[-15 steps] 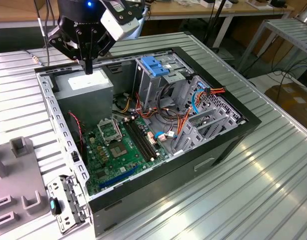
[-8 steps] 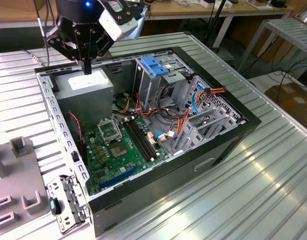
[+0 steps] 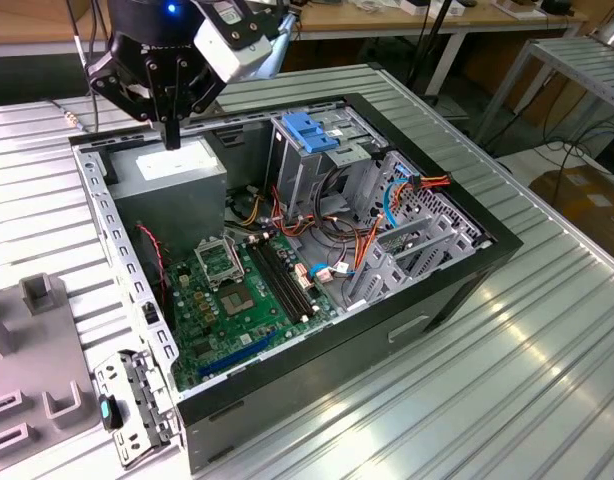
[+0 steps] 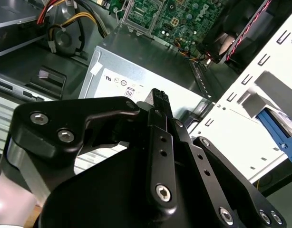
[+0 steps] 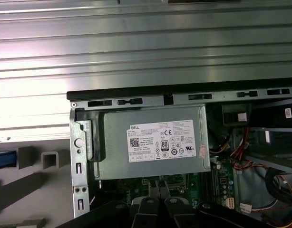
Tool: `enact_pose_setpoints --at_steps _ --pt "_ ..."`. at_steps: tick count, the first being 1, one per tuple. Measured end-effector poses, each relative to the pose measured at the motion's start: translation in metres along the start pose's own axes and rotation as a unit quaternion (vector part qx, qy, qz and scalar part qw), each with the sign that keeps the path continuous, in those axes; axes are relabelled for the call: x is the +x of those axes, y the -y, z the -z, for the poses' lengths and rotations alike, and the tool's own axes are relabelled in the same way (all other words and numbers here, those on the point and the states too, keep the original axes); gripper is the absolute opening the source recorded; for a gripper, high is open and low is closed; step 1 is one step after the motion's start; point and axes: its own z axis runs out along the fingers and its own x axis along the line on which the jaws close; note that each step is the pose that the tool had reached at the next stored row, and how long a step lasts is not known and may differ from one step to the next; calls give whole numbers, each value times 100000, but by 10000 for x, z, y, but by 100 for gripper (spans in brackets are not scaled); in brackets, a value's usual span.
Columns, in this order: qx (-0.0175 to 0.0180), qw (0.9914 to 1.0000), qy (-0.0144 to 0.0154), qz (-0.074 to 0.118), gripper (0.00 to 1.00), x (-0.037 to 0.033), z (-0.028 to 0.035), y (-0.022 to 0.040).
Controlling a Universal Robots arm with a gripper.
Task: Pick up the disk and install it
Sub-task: 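Reach for the disk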
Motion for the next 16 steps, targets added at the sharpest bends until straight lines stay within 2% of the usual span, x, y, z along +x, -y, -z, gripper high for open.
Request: enact_pose_setpoints --at_steps 16 --pt "-4 100000 0 -2 11 60 1 5"
